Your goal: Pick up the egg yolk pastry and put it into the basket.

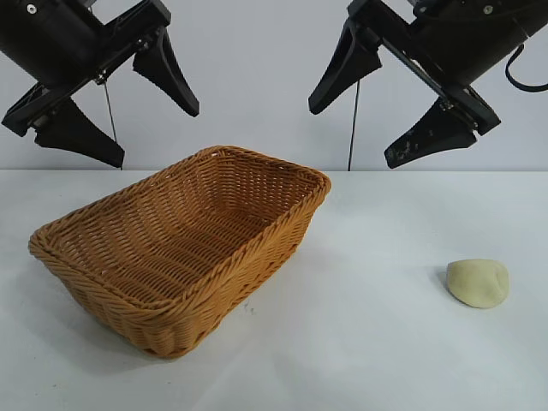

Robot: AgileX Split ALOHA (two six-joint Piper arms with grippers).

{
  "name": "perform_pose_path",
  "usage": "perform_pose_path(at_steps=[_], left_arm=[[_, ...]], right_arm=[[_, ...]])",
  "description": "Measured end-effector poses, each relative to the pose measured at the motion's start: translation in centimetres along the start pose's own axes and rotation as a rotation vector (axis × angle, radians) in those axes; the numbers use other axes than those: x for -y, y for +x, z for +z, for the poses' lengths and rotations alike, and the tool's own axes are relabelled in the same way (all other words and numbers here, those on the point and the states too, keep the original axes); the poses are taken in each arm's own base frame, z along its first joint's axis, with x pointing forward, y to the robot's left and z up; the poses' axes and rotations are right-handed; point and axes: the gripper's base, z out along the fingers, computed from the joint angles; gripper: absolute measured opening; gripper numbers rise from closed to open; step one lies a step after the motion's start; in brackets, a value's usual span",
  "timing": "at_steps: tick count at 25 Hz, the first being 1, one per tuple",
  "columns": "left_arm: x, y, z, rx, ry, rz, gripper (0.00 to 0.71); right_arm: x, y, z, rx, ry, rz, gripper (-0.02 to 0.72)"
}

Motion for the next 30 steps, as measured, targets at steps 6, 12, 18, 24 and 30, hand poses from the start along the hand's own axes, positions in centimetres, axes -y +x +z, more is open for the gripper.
perform_pose_path(at_steps=[6, 12, 18, 24, 30], left_arm=[[0.0, 0.0, 0.0, 0.0, 0.0, 0.0, 0.69], [0.0, 0.0, 0.0, 0.0, 0.0, 0.0, 0.69], [0.0, 0.0, 0.0, 0.0, 0.0, 0.0, 0.69], [0.0, -0.02, 0.0, 0.002, 0.0, 0.0, 0.69], [-0.03, -0.02, -0.26, 0.007, -0.015, 0.016, 0.69]], right_arm=[[0.0, 0.0, 0.0, 0.0, 0.0, 0.0, 0.685], [0.0, 0.0, 0.0, 0.0, 0.0, 0.0, 0.685], [0.0, 0.0, 0.0, 0.0, 0.0, 0.0, 0.685], [0.01, 0.0, 0.0, 0.0, 0.001, -0.001, 0.685], [0.01, 0.0, 0.0, 0.0, 0.001, -0.001, 0.685]])
